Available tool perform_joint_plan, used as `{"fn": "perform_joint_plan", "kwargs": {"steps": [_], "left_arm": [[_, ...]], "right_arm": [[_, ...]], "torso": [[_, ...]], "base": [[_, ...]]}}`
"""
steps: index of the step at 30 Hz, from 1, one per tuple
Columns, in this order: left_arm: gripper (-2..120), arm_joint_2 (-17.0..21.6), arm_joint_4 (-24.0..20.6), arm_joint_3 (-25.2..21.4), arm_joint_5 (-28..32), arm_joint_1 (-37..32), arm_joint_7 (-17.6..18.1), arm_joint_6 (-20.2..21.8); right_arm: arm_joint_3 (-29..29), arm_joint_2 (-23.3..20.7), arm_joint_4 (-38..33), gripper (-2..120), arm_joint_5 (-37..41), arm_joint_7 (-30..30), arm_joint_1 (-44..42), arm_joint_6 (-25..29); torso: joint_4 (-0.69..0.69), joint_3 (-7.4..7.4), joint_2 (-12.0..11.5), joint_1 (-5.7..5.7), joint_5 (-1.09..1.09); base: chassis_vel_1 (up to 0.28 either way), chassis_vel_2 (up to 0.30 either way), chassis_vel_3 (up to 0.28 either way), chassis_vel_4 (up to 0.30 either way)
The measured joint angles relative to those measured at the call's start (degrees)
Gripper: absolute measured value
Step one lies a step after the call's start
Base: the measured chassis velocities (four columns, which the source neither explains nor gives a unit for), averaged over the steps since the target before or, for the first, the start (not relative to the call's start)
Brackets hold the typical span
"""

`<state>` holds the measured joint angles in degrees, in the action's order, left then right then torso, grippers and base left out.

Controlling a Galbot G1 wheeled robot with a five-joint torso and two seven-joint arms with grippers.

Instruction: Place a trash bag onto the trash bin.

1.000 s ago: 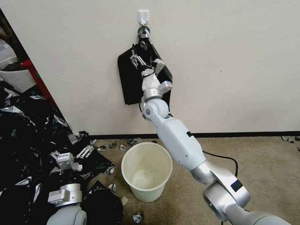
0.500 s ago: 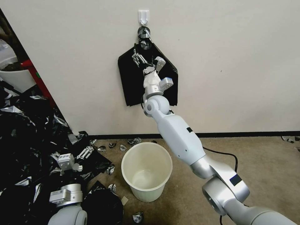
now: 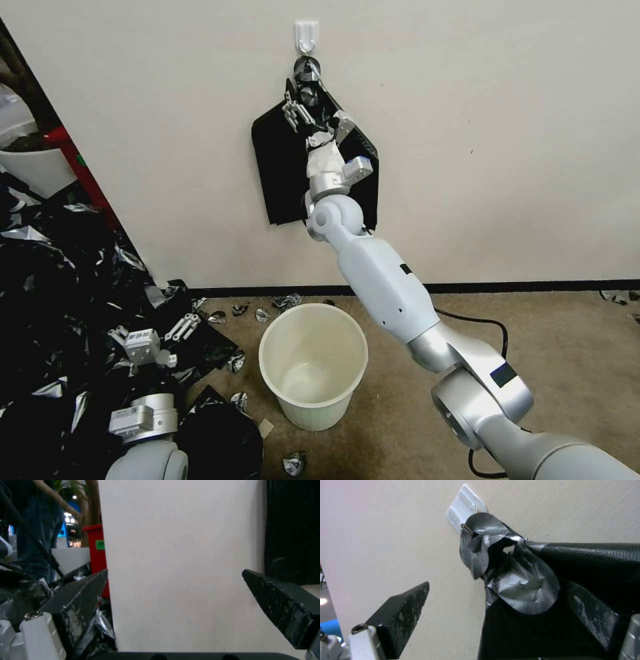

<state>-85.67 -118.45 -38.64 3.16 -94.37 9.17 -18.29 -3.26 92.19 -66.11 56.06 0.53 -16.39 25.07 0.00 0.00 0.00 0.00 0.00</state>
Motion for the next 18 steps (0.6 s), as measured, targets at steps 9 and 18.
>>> {"fn": "perform_joint_plan", "kwargs": {"steps": [9,18], "left_arm": [[100,0.07,0.16,0.13,-0.36,0.04,0.39,-0.02],[100,-0.06,0.64,0.55,-0.98,0.19,0.90,-0.01]], "right_arm": [[0.78,-0.03,1.22,96,1.66,2.66,1.11,0.49],[0.90,-0.05,1.34,71,1.99,4.64,1.39,0.89]], "torso": [[0.00,0.00,0.00,0.00,0.00],[0.00,0.00,0.00,0.00,0.00]], "base": [[0.000,0.000,0.000,0.000],[0.000,0.000,0.000,0.000]]}}
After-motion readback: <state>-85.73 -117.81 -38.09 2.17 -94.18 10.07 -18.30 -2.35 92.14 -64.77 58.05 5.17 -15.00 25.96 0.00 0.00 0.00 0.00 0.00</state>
